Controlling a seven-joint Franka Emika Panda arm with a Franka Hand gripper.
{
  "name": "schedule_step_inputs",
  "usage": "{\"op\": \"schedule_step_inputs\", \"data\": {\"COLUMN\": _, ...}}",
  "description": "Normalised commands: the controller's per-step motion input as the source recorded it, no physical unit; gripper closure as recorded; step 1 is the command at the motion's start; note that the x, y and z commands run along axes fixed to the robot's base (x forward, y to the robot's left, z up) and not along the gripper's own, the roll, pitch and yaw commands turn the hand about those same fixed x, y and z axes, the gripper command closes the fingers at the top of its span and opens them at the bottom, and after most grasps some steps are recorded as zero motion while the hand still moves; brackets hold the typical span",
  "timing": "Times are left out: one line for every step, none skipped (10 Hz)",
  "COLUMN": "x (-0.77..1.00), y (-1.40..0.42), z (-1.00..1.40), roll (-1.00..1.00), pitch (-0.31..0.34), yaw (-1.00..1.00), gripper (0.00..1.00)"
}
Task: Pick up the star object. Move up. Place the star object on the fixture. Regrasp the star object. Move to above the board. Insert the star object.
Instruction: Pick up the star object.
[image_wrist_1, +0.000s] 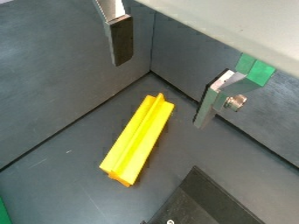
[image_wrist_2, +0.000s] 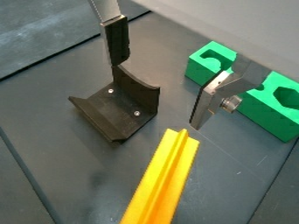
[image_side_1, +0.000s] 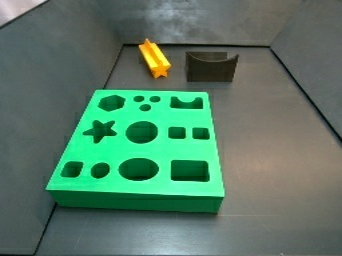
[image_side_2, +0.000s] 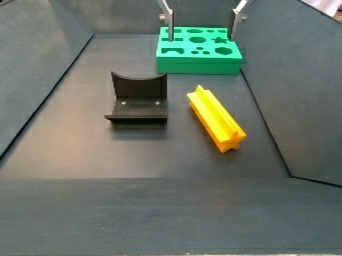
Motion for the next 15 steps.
{"op": "schedule_step_inputs", "data": {"x": -0.27, "y": -0.14, "z": -0.15, "roll": 0.26, "pitch": 0.0, "yaw": -0.15, "gripper": 0.0}}
{"op": "schedule_step_inputs", "data": {"x": -0.1, "y": -0.05, "z": -0.51, "roll": 0.01, "pitch": -0.281, "yaw": 0.01, "gripper": 0.0}}
{"op": "schedule_step_inputs", "data": {"x": -0.17, "y": -0.11, "z": -0.69, "roll": 0.02, "pitch": -0.261, "yaw": 0.32, "gripper": 0.0}}
{"op": "schedule_step_inputs", "data": {"x": 0.11, "y": 0.0, "z": -0.72, "roll": -0.07, "pitch": -0.196, "yaw": 0.73, "gripper": 0.0}}
{"op": "schedule_step_inputs", "data": {"x": 0.18, "y": -0.09, "z": -0.74, "roll": -0.13, "pitch": -0.157, "yaw": 0.73, "gripper": 0.0}}
{"op": "schedule_step_inputs", "data": {"x": 0.29, "y": -0.41, "z": -0.97, "roll": -0.03, "pitch": -0.081, "yaw": 0.56, "gripper": 0.0}}
{"op": "schedule_step_inputs", "data": {"x": 0.33, "y": -0.48, "z": -1.0, "roll": 0.0, "pitch": -0.046, "yaw": 0.5, "gripper": 0.0}}
{"op": "schedule_step_inputs", "data": {"x": 0.33, "y": -0.47, "z": -1.0, "roll": 0.0, "pitch": -0.02, "yaw": 0.46, "gripper": 0.0}}
{"op": "schedule_step_inputs", "data": {"x": 0.31, "y": -0.42, "z": -1.0, "roll": 0.07, "pitch": 0.0, "yaw": 0.45, "gripper": 0.0}}
{"op": "schedule_step_inputs", "data": {"x": 0.0, "y": 0.0, "z": -1.0, "roll": 0.06, "pitch": -0.05, "yaw": 0.27, "gripper": 0.0}}
{"op": "schedule_step_inputs", "data": {"x": 0.0, "y": -0.1, "z": -0.41, "roll": 0.0, "pitch": -0.107, "yaw": 0.01, "gripper": 0.0}}
{"op": "schedule_step_inputs", "data": {"x": 0.1, "y": -0.12, "z": -0.23, "roll": 0.0, "pitch": 0.0, "yaw": 0.0, "gripper": 0.0}}
{"op": "schedule_step_inputs", "data": {"x": 0.01, "y": -0.11, "z": -0.5, "roll": 0.09, "pitch": -0.003, "yaw": 0.03, "gripper": 0.0}}
{"op": "schedule_step_inputs", "data": {"x": 0.0, "y": -0.03, "z": -0.62, "roll": 0.12, "pitch": 0.0, "yaw": 0.03, "gripper": 0.0}}
{"op": "schedule_step_inputs", "data": {"x": -0.32, "y": 0.07, "z": -0.24, "roll": 0.02, "pitch": -0.074, "yaw": 0.09, "gripper": 0.0}}
